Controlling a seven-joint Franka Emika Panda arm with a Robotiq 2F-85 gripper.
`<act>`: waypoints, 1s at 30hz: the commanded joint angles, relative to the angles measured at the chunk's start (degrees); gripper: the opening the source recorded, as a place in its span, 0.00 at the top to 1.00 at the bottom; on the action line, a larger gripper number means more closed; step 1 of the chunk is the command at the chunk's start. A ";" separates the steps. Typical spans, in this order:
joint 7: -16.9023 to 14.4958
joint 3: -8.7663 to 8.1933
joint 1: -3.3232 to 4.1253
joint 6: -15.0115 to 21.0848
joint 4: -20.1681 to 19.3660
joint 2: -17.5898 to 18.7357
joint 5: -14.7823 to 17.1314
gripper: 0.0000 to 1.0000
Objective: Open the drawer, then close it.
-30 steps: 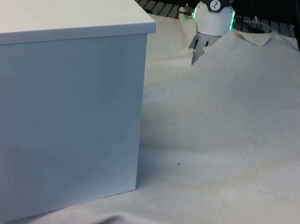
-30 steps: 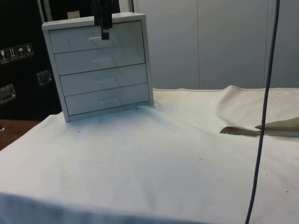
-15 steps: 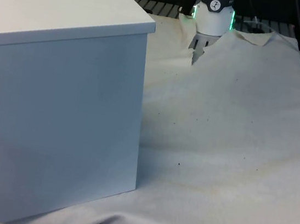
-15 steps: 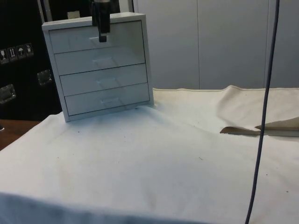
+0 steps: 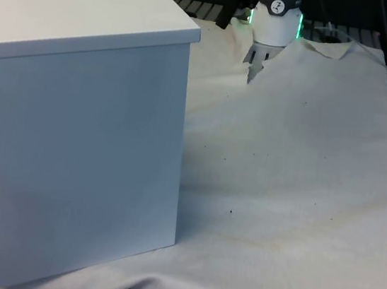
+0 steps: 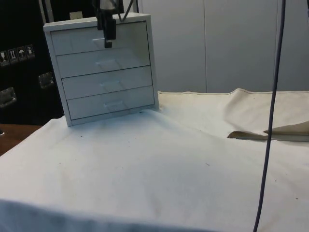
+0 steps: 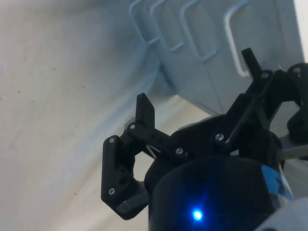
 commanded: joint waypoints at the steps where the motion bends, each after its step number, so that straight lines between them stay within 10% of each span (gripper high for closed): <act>1: 0.46 -0.46 -0.06 1.20 0.00 0.34 -0.97 0.00; 30: 0.74 -3.50 0.00 10.20 -0.57 6.25 -2.18 0.00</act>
